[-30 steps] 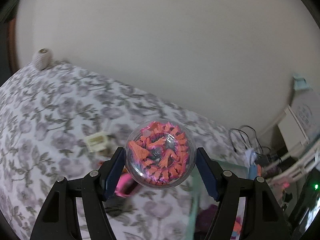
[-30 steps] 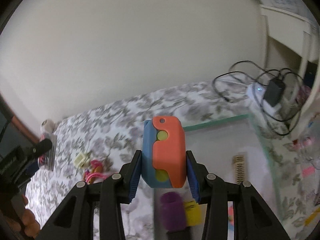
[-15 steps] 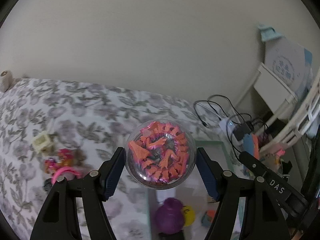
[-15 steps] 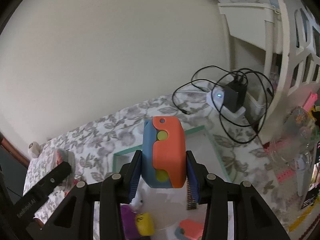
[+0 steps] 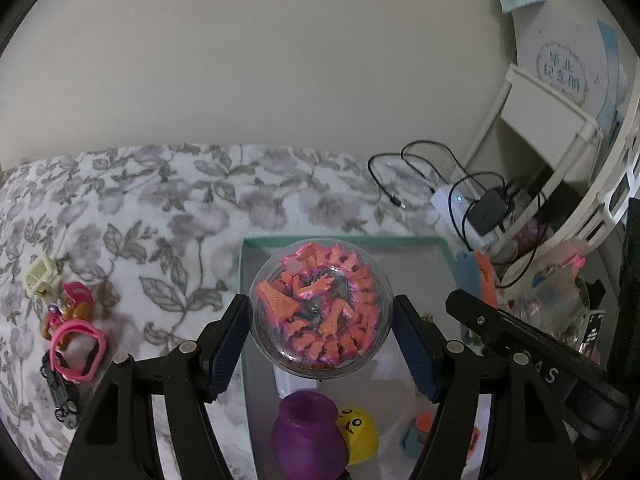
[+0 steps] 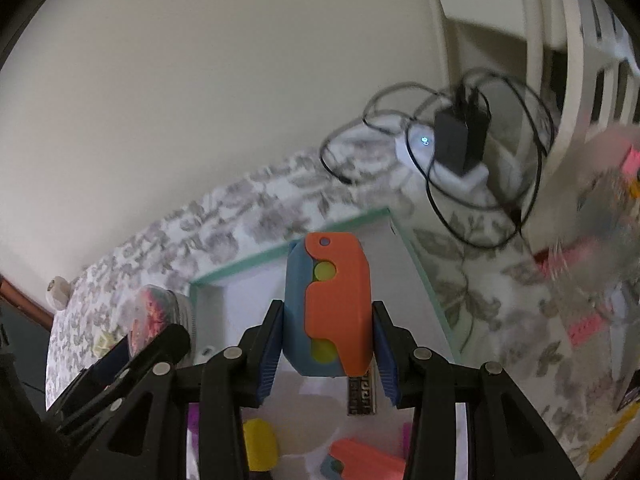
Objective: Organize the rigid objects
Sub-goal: 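Lower and release the clear dome and orange-blue toy into the tray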
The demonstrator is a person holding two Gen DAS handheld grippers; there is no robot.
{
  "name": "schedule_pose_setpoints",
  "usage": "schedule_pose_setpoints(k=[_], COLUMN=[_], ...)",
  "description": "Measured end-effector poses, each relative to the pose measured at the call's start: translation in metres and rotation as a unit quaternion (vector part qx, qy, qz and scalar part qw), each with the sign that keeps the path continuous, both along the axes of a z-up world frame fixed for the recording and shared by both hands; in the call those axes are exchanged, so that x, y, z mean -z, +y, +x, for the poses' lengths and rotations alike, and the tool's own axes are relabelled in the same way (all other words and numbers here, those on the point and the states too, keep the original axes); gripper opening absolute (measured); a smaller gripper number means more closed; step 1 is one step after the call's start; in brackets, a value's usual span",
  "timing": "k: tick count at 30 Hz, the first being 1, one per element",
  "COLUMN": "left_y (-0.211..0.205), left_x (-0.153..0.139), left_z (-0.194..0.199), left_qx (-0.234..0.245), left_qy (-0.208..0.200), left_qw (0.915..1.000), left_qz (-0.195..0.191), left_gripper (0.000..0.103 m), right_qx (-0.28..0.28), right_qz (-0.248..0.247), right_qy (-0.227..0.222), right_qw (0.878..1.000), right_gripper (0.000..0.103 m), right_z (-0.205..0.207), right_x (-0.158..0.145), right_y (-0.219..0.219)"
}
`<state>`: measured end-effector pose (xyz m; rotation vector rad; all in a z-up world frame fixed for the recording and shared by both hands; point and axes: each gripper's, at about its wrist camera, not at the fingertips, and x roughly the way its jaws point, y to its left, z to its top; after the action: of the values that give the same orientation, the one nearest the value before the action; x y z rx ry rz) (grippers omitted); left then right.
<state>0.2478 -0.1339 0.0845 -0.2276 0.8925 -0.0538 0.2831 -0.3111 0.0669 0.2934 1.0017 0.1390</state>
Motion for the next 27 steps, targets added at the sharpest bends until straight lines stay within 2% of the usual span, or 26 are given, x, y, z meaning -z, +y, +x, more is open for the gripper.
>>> schedule_pose_setpoints(k=[6,15,27], left_y=[-0.001,0.0,0.001], left_x=[0.006,0.017,0.01], left_z=[0.0,0.003,0.004], left_qx=[0.005,0.006,0.01], left_qy=[0.005,0.025,0.025], left_qw=[1.0,0.9996,0.9993], left_qz=[0.004,-0.009,-0.024], left_gripper=[0.073,0.073,0.073], right_qx=[0.001,0.001,-0.003], right_qz=[-0.006,-0.013,-0.024], right_qy=[0.032,0.058,0.052], right_qw=[0.999,0.998,0.998], right_gripper=[0.045,0.045,0.046], right_z=[0.002,0.003,0.002], right_x=[0.019,0.029,0.023], right_y=[-0.001,0.0,0.003])
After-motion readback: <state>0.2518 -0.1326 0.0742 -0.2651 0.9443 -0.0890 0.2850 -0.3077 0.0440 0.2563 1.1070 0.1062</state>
